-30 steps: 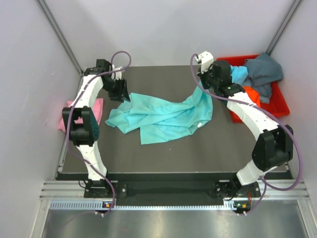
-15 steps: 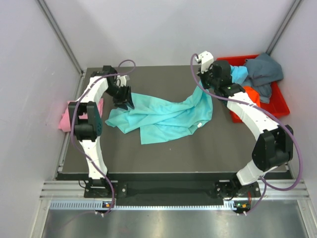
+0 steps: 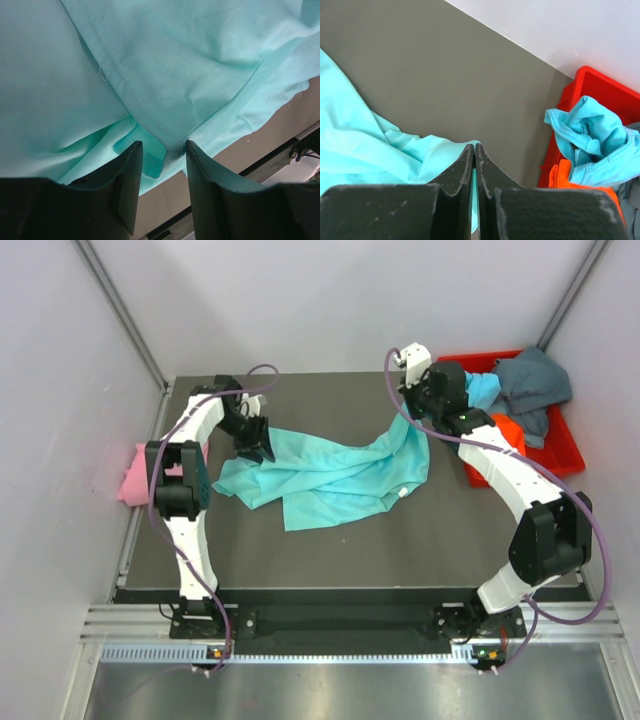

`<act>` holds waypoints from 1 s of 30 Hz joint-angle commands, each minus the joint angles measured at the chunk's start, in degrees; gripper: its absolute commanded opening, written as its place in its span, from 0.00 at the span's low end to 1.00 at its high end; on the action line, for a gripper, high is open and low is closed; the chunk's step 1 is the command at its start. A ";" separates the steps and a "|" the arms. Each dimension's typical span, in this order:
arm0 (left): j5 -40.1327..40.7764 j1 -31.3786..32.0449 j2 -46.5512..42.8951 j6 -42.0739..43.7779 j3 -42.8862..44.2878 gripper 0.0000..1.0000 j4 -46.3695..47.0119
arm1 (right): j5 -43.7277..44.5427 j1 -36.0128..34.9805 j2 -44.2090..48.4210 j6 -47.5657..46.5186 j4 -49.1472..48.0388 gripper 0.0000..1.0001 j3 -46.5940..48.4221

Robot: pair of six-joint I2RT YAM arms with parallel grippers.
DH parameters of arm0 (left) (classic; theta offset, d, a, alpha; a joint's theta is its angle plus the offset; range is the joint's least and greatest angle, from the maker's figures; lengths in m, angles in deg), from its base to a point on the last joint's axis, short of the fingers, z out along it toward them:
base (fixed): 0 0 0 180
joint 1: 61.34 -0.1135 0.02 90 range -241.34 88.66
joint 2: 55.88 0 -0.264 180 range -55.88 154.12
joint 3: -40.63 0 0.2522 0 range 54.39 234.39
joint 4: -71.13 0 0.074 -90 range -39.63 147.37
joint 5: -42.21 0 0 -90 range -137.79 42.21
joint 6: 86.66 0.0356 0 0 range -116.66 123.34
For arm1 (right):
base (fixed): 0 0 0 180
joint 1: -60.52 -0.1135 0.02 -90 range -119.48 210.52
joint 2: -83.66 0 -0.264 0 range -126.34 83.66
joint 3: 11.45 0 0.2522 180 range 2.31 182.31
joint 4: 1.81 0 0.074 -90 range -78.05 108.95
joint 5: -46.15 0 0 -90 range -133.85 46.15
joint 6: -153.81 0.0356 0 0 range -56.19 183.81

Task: Fold and stack the t-shirts
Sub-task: Flatten the tshirt out

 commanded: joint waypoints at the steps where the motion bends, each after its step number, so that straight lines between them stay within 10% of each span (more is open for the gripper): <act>1: -1.55 0.27 -0.81 0.08 2.28 0.45 0.85 | -0.32 -0.49 1.51 0.03 -2.26 0.00 0.16; 8: -1.03 0.27 -2.13 0.08 2.28 0.37 1.47 | -0.41 -0.49 1.25 0.21 -2.62 0.00 0.16; 14: -0.33 0.36 -3.27 0.08 3.16 0.00 2.26 | -0.50 -0.57 1.25 0.38 -2.79 0.00 0.16; 30: 4.68 0.44 -17.76 1.92 13.97 0.00 4.28 | 7.23 0.30 7.66 0.12 0.46 0.00 12.19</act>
